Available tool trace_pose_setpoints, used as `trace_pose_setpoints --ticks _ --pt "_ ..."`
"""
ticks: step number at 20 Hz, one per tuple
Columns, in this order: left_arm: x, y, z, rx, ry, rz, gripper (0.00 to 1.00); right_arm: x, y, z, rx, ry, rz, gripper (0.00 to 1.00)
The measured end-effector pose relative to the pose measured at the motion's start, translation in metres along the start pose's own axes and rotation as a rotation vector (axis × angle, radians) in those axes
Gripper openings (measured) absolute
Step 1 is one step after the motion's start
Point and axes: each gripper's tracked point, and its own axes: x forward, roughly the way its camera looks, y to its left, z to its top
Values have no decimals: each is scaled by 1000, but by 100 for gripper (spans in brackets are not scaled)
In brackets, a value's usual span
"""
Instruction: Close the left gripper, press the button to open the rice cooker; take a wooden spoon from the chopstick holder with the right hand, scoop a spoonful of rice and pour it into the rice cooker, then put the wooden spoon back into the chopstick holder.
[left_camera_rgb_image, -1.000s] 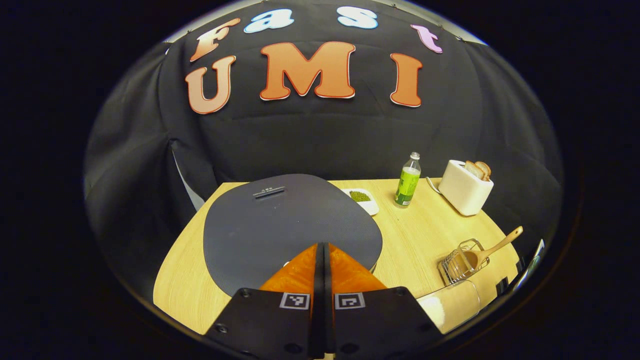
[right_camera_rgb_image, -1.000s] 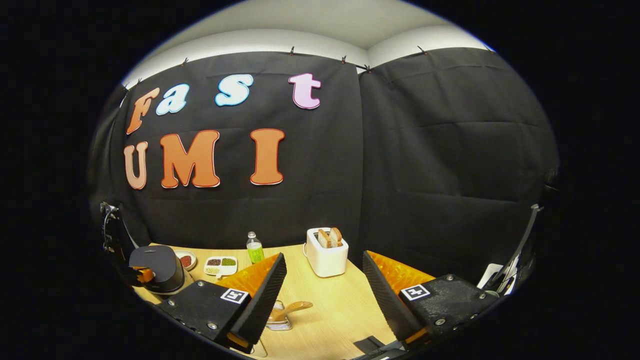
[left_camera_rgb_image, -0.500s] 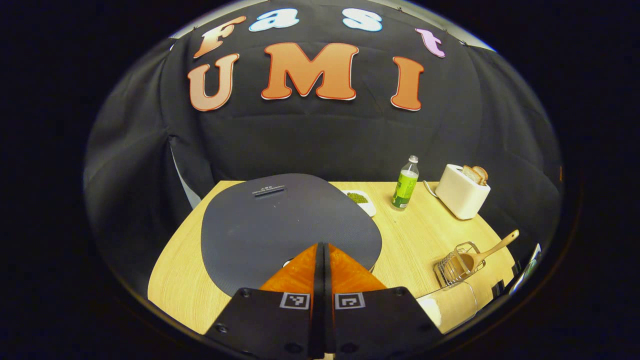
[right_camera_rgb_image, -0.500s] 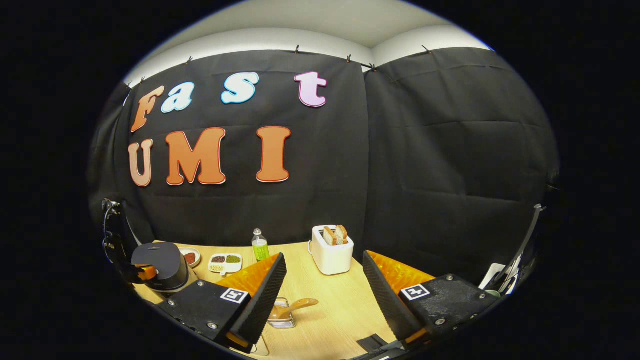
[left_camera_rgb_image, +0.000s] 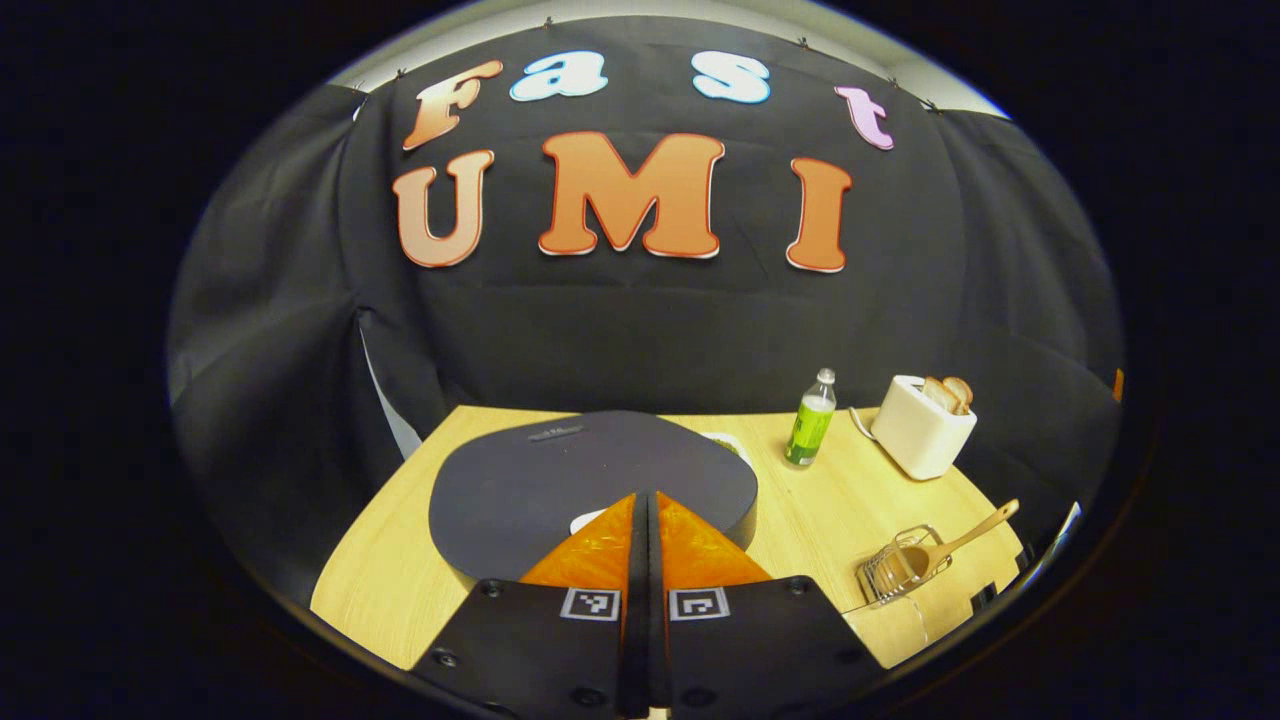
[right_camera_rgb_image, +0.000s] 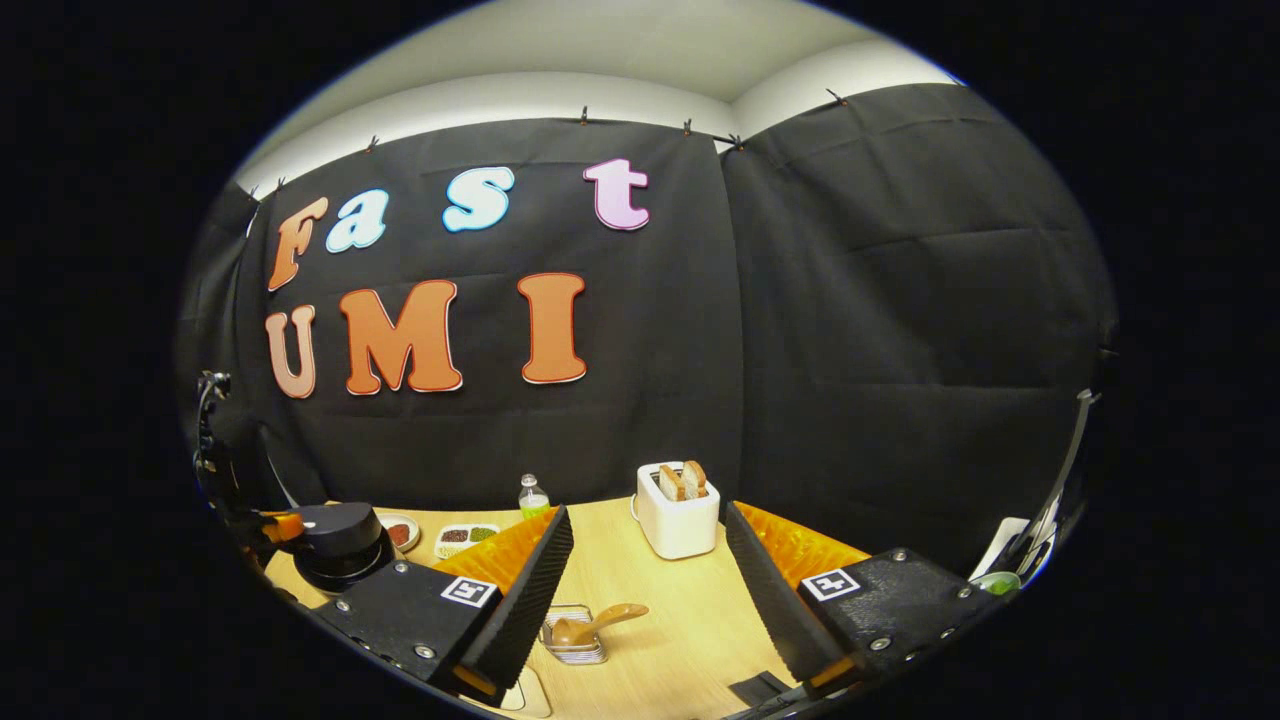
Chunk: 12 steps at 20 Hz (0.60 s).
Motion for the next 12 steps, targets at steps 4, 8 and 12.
trace_pose_setpoints --ticks 4,8,12 --pt "-31 10 50 -30 -99 10 4 11 -1 -17 58 32 19 95" --pt "-57 24 70 -46 -144 38 4 25 -1 -39 93 58 37 95" --pt "-80 42 85 -15 -188 99 4 44 -3 -73 161 115 36 95"
